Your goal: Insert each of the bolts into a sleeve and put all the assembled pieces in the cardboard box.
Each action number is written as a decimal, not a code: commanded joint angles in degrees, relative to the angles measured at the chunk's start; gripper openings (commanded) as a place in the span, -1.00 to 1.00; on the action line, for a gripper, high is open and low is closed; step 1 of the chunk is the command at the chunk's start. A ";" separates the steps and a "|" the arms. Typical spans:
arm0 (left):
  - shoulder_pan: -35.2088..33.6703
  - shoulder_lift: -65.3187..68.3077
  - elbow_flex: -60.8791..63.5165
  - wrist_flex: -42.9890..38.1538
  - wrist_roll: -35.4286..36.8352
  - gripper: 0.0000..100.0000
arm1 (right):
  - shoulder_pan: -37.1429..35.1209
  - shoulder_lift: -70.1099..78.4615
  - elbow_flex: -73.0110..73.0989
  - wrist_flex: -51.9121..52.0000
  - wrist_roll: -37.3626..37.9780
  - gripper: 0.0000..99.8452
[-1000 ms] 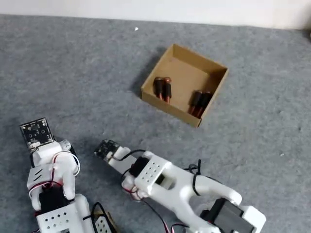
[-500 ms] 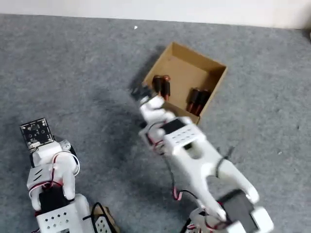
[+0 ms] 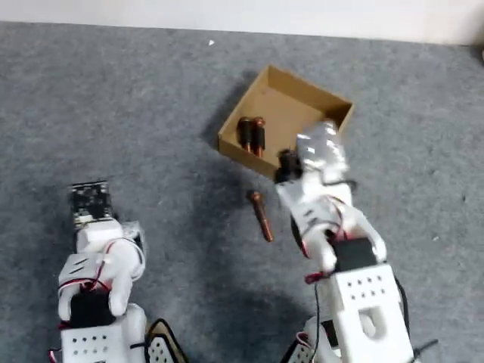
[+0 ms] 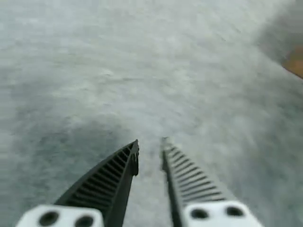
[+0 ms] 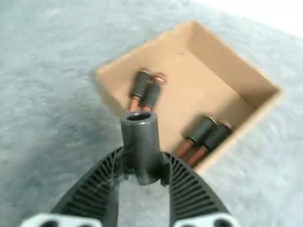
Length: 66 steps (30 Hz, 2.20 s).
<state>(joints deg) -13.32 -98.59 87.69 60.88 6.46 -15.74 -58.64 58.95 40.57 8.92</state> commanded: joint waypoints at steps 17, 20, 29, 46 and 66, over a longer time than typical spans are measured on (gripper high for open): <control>26.59 20.00 -26.59 8.09 -5.63 -0.55 | 18.51 0.66 5.67 -0.66 -16.70 -0.99; 31.08 34.68 -33.45 7.12 -2.64 -0.56 | 18.51 1.63 5.67 -0.66 -16.70 -0.99; 39.08 74.42 -48.84 -4.84 16.88 -0.55 | 19.74 1.80 5.76 -0.66 -16.97 -0.99; 41.36 113.71 -72.31 -10.46 27.25 -0.56 | 20.97 1.80 5.76 -0.66 -17.32 -0.99; 41.01 120.13 -81.10 -1.05 26.73 -0.99 | 20.88 1.80 5.85 -0.66 -17.23 -0.99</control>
<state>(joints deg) 27.82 23.16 9.10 54.81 33.36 4.48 -56.88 65.10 40.57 -8.13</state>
